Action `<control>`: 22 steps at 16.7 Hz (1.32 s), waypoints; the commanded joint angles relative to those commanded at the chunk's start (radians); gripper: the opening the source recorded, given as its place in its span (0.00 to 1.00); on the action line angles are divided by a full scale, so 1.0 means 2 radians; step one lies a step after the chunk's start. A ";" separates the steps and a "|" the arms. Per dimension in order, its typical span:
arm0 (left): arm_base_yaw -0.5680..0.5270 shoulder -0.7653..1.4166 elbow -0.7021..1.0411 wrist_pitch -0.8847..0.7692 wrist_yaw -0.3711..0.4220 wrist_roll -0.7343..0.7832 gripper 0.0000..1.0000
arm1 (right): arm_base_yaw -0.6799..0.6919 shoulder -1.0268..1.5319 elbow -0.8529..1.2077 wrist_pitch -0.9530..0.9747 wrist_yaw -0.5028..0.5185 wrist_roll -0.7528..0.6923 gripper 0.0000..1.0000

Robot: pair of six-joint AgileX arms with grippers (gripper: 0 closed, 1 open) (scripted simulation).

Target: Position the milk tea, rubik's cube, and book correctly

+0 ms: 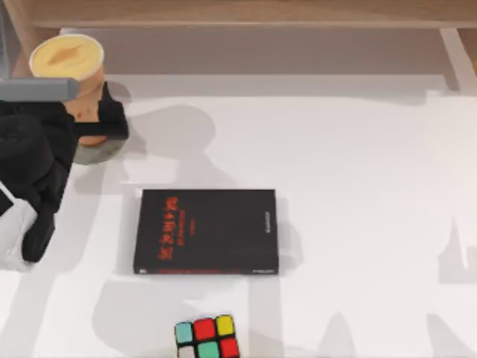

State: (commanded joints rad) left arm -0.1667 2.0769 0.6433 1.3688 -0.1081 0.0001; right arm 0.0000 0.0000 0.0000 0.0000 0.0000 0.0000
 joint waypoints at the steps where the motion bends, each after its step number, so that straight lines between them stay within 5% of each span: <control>1: -0.001 -0.004 -0.010 0.006 -0.001 0.000 1.00 | 0.000 0.000 0.000 0.000 0.000 0.000 1.00; 22: -0.002 -0.144 -0.048 -0.096 -0.008 0.000 1.00 | 0.000 0.000 0.000 0.000 0.000 0.000 1.00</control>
State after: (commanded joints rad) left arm -0.1704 1.7887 0.5466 1.1773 -0.1243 -0.0003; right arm 0.0000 0.0000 0.0000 0.0000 0.0000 0.0000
